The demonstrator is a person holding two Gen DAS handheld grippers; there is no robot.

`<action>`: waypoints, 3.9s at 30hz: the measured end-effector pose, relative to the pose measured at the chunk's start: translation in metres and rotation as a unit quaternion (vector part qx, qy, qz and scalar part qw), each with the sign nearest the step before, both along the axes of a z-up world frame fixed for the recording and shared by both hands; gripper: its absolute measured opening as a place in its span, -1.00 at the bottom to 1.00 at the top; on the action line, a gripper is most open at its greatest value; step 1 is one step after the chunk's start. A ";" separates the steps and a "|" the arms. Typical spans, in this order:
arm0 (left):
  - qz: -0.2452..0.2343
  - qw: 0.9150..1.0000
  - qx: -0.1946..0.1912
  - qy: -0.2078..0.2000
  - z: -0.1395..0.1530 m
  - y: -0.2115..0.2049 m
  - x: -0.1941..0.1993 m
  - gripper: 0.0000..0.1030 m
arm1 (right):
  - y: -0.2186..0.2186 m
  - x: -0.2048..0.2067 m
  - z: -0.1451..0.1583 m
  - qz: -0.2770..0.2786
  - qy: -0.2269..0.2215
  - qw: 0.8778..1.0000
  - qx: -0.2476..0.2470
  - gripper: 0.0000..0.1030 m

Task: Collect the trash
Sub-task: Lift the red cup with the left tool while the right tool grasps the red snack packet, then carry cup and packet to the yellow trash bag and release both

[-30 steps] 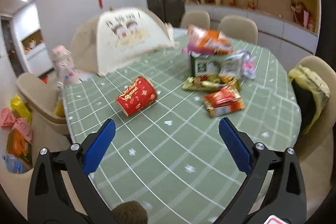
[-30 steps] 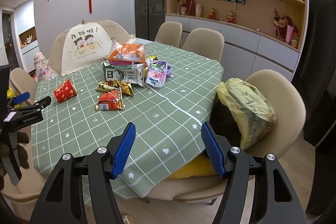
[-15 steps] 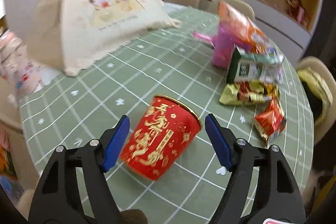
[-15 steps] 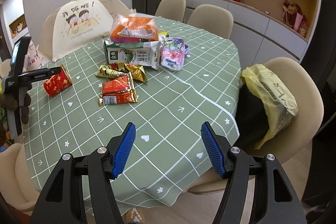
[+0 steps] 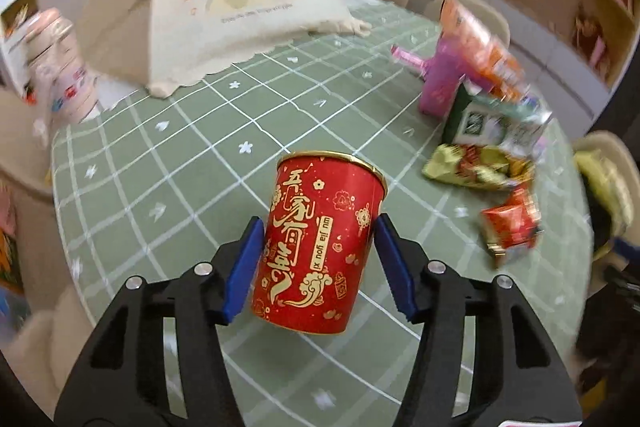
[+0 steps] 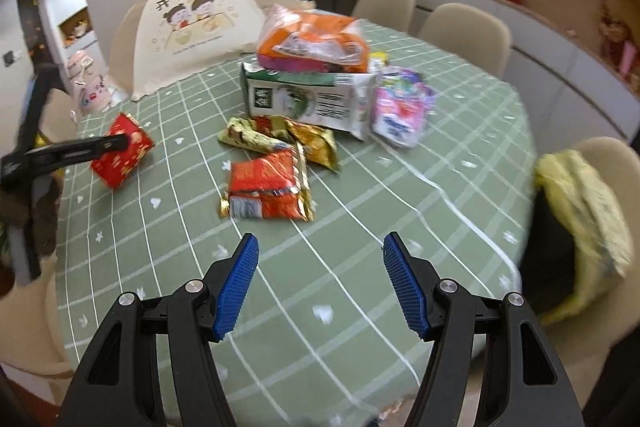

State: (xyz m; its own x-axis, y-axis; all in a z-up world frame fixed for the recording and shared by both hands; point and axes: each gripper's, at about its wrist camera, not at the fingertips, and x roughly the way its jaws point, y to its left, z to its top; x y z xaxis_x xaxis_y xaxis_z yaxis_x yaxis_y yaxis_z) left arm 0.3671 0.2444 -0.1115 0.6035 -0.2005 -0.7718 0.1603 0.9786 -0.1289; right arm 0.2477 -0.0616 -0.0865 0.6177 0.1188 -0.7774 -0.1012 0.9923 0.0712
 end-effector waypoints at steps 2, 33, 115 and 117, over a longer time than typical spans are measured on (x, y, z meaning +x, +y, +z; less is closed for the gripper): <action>0.020 1.000 -0.012 -0.006 0.011 0.000 -0.019 0.05 | 0.000 0.022 -0.010 0.014 0.010 1.000 0.018 0.20; 0.095 0.992 -0.058 -0.057 0.065 -0.093 -0.085 0.11 | -0.033 0.073 -0.029 0.164 0.042 0.977 0.129 -0.90; 0.154 0.986 -0.041 0.047 0.005 0.009 -0.090 0.08 | 0.013 0.065 -0.070 0.143 0.048 0.984 0.099 0.06; 0.159 0.985 -0.041 0.048 0.004 0.016 -0.094 0.08 | 0.019 0.065 -0.071 0.140 0.043 0.986 0.082 0.07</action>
State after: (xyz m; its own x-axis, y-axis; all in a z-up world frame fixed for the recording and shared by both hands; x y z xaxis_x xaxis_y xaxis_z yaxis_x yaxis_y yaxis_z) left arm 0.2734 0.2607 -0.1072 0.5715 -0.0760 -0.8171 -0.1698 0.9632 -0.2083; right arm 0.3122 -0.0425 -0.1572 0.4755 0.4029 -0.7820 -0.3559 0.9011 0.2479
